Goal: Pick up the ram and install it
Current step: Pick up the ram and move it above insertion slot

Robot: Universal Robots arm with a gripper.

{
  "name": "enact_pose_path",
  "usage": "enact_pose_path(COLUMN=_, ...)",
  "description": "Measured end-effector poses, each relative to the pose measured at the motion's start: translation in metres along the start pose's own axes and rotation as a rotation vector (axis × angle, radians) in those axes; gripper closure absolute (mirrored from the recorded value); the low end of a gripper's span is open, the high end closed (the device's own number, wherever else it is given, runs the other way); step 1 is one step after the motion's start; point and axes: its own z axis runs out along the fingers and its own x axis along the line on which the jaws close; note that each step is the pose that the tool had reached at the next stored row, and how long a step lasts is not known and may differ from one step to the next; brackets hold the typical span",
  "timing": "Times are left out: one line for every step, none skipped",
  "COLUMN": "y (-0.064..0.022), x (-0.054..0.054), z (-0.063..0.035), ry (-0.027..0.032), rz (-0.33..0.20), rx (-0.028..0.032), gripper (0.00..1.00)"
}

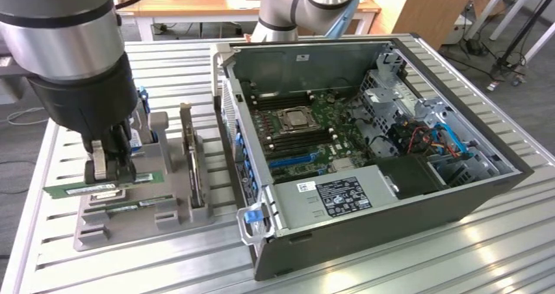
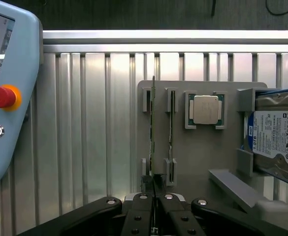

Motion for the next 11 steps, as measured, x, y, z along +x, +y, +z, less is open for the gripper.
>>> enact_pose_path(y=0.0000, x=0.000, z=-0.0034, ry=0.0001, rz=0.000, rx=-0.0001, gripper=0.89)
enact_pose_path(y=0.0001, x=0.000, z=-0.0067, ry=0.0001, rz=0.000, rx=-0.0001, gripper=0.89)
enact_pose_path(y=0.0001, x=0.000, z=-0.0101, ry=0.0000, rz=0.000, rx=-0.0001, gripper=0.89)
enact_pose_path(y=0.0001, x=0.000, z=-0.0136, ry=0.0000, rz=0.000, rx=0.0000, gripper=0.89)
enact_pose_path(y=0.0002, x=0.000, z=-0.0168, ry=0.0000, rz=0.000, rx=-0.0001, gripper=0.89)
enact_pose_path(y=0.0002, x=0.000, z=-0.0202, ry=0.0000, rz=0.000, rx=0.0000, gripper=0.89)
enact_pose_path(y=0.0002, x=0.000, z=-0.0235, ry=0.0001, rz=0.000, rx=-0.0001, gripper=0.89)
enact_pose_path(y=0.0003, x=0.000, z=-0.0269, ry=0.0000, rz=0.000, rx=-0.0001, gripper=0.89)
enact_pose_path(y=0.0003, x=0.000, z=-0.0299, ry=0.0001, rz=0.000, rx=-0.0001, gripper=0.89)
enact_pose_path(y=0.0004, x=0.000, z=-0.0325, ry=0.0001, rz=0.000, rx=-0.0001, gripper=0.89)
enact_pose_path(y=0.0005, x=0.000, z=-0.0353, ry=0.0001, rz=0.000, rx=-0.0001, gripper=0.89)
